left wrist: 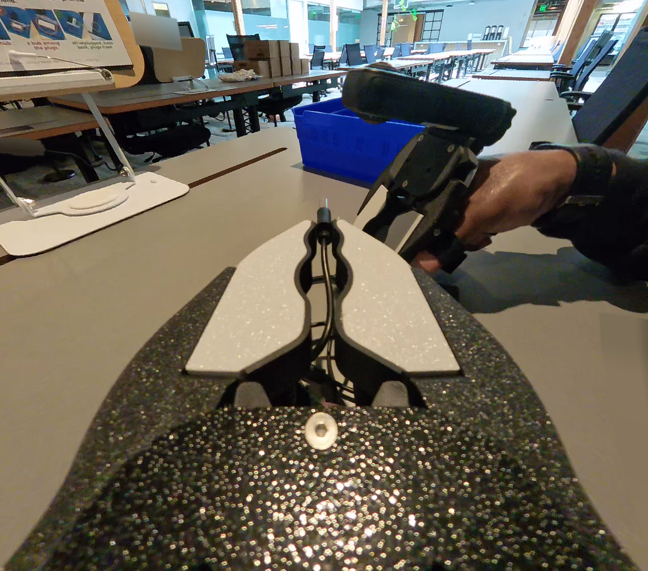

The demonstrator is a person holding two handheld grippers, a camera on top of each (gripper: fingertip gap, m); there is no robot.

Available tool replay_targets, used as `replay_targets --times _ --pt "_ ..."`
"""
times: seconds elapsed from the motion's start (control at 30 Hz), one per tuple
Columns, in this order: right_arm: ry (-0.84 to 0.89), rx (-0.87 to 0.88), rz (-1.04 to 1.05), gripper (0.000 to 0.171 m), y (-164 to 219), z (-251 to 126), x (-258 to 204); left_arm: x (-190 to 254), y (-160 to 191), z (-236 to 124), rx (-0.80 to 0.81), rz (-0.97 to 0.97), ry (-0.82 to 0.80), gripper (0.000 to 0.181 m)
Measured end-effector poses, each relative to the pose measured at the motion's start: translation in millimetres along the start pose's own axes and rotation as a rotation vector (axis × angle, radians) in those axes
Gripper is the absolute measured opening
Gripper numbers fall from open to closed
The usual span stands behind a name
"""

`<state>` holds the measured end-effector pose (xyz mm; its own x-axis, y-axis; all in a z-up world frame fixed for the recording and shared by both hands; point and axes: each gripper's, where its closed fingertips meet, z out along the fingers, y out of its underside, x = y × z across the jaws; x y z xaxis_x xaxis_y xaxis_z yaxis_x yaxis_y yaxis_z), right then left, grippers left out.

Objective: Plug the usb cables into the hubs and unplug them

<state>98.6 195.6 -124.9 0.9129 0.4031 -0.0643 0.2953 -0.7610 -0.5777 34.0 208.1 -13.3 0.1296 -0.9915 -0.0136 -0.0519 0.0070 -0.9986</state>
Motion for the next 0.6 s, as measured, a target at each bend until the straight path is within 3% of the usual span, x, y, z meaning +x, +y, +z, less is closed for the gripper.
replay_targets --times 0.23,0.4,0.6 --pt "-0.004 0.16 0.017 0.039 -8.4 -13.4 3.1 3.3 3.3 0.2 -0.017 -0.035 0.038 0.007" --pt "0.025 0.33 0.012 0.038 -18.5 -35.5 5.6 19.8 27.9 8.4 -0.152 -0.146 0.158 0.007" --pt "0.027 0.554 0.104 0.037 -34.3 -62.9 7.5 29.4 33.7 8.7 -0.203 -0.309 0.245 0.007"
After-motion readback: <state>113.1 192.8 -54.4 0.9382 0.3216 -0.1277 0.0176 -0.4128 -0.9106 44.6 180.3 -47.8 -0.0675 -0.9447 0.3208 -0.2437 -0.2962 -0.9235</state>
